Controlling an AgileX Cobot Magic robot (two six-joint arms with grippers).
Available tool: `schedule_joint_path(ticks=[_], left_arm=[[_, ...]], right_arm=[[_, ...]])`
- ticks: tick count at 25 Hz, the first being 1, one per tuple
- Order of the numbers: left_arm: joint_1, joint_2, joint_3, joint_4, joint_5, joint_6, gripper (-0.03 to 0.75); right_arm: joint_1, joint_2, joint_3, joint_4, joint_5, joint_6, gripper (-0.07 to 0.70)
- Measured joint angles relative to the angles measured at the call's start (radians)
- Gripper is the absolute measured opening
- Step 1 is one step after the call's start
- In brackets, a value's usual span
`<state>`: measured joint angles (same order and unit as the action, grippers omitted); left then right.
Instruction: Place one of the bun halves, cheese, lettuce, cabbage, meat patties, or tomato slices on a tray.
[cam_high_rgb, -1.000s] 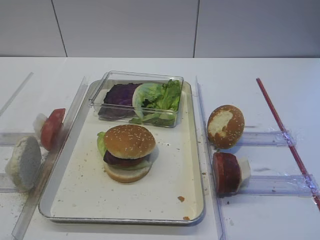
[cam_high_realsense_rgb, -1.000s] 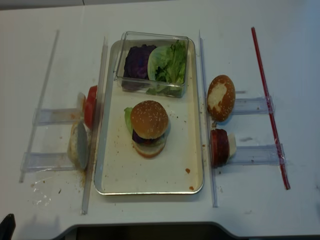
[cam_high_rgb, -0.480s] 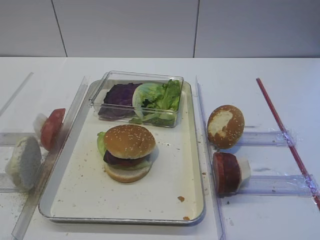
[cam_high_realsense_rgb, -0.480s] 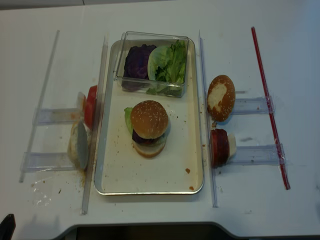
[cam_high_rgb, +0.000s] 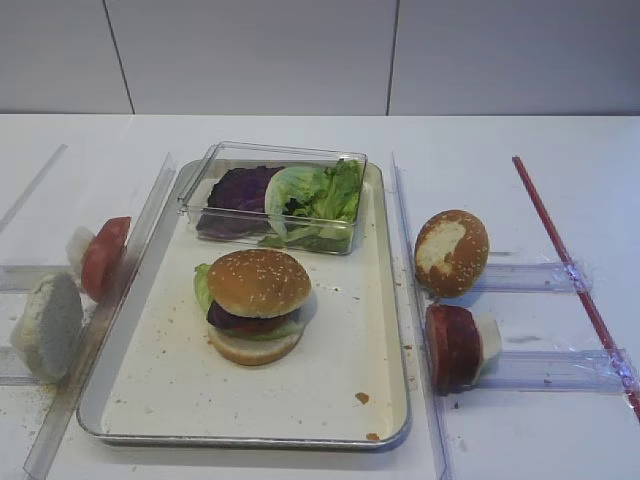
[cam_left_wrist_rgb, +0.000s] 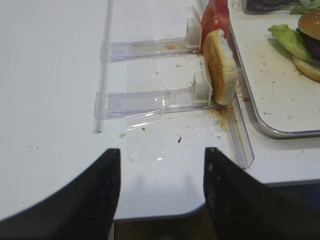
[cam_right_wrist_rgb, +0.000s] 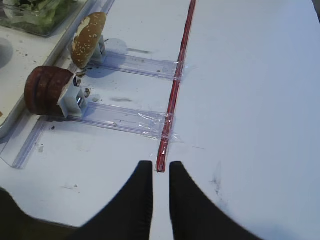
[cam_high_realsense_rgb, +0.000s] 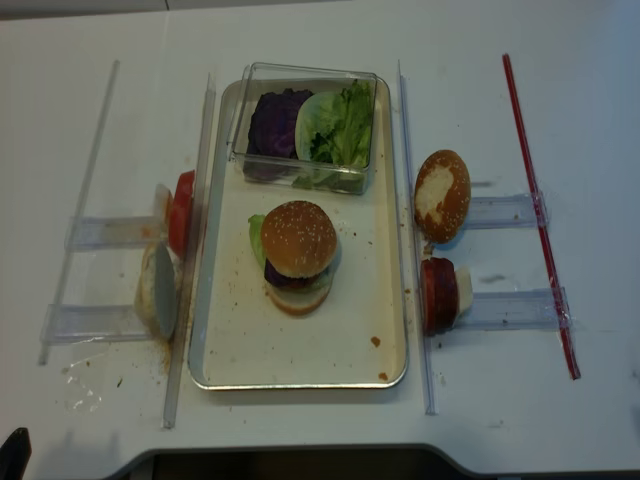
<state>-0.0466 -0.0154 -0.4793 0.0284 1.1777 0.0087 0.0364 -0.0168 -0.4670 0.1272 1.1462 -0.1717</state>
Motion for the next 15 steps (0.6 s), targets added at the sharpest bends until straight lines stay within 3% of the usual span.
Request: schedule_joint_path(ticks=[15], left_arm=[[0.000,0.000,0.000,0.000,0.000,0.000,0.358]], right_arm=[[0.000,0.000,0.000,0.000,0.000,0.000,0.122]])
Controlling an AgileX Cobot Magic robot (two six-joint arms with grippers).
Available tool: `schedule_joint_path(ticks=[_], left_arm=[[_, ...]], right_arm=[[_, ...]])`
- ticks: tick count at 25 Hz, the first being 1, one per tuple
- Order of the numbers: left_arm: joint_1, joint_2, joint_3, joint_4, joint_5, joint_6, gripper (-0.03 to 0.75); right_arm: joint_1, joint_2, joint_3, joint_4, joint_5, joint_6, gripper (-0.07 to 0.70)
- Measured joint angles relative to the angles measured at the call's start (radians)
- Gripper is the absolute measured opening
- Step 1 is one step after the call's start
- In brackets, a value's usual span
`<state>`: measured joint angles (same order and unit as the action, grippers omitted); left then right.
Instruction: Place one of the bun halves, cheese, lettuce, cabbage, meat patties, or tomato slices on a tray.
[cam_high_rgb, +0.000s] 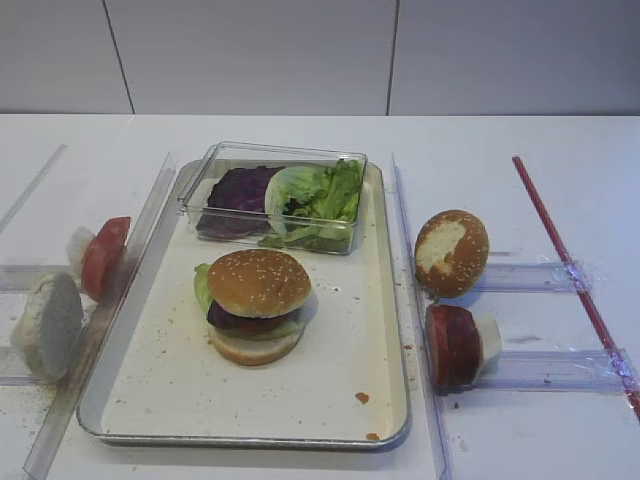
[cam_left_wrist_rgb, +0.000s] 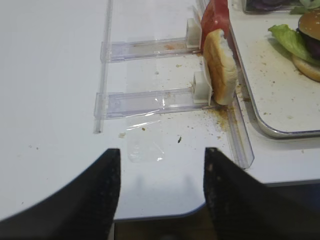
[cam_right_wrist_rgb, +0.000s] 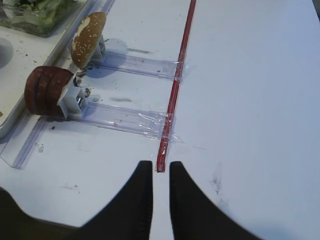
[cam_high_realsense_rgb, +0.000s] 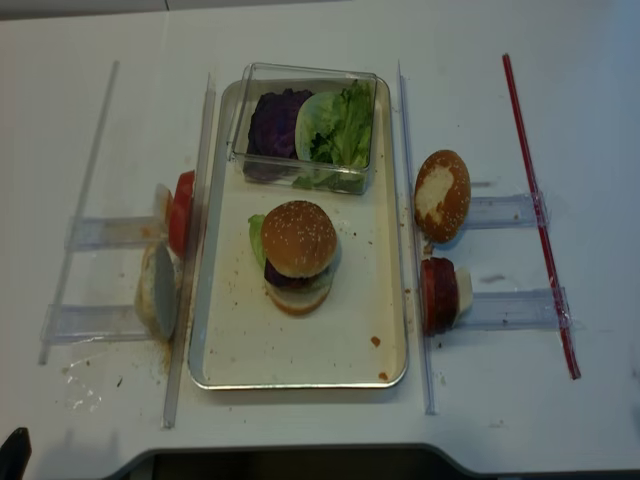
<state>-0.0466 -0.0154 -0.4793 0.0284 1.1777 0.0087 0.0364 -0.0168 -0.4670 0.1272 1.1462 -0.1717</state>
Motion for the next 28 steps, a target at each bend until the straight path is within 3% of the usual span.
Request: schedule_joint_path(ticks=[28], left_arm=[[0.000,0.000,0.000,0.000,0.000,0.000,0.359]], right_arm=[[0.000,0.000,0.000,0.000,0.000,0.000,0.122]])
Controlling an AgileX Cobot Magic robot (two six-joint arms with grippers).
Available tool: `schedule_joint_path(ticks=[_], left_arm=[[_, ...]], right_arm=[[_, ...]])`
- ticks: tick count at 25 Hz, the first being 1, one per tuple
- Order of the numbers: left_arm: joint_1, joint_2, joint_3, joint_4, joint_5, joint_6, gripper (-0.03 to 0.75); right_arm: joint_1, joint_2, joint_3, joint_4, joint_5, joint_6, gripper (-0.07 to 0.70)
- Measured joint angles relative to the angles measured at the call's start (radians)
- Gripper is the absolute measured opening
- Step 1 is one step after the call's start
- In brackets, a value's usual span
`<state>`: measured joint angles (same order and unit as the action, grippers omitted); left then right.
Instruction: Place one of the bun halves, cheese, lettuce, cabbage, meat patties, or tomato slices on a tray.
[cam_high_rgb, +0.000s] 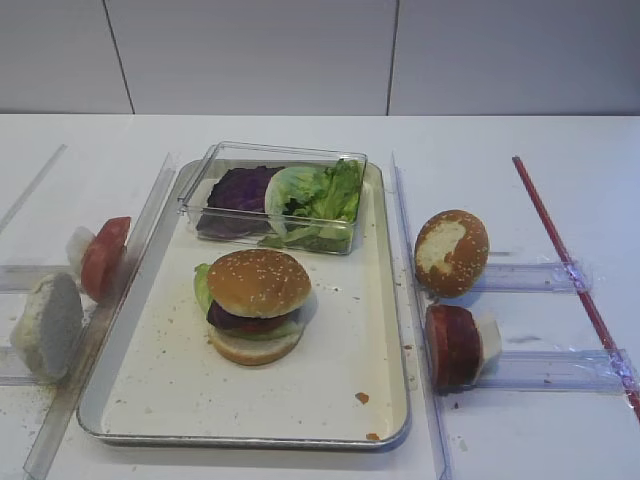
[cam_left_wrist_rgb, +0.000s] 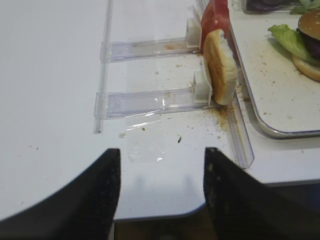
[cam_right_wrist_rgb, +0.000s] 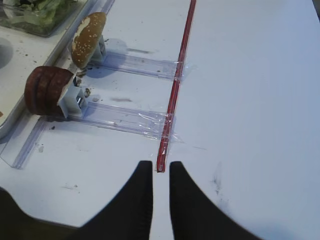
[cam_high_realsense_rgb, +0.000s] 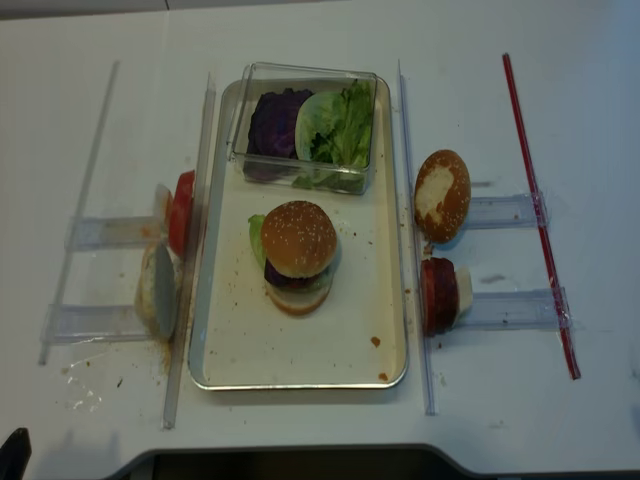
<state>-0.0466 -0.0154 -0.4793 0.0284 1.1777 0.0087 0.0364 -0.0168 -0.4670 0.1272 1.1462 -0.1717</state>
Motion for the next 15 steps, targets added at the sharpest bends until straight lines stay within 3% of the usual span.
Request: schedule_joint_path(ticks=[15], left_arm=[[0.000,0.000,0.000,0.000,0.000,0.000,0.358]], right_arm=[[0.000,0.000,0.000,0.000,0.000,0.000,0.122]])
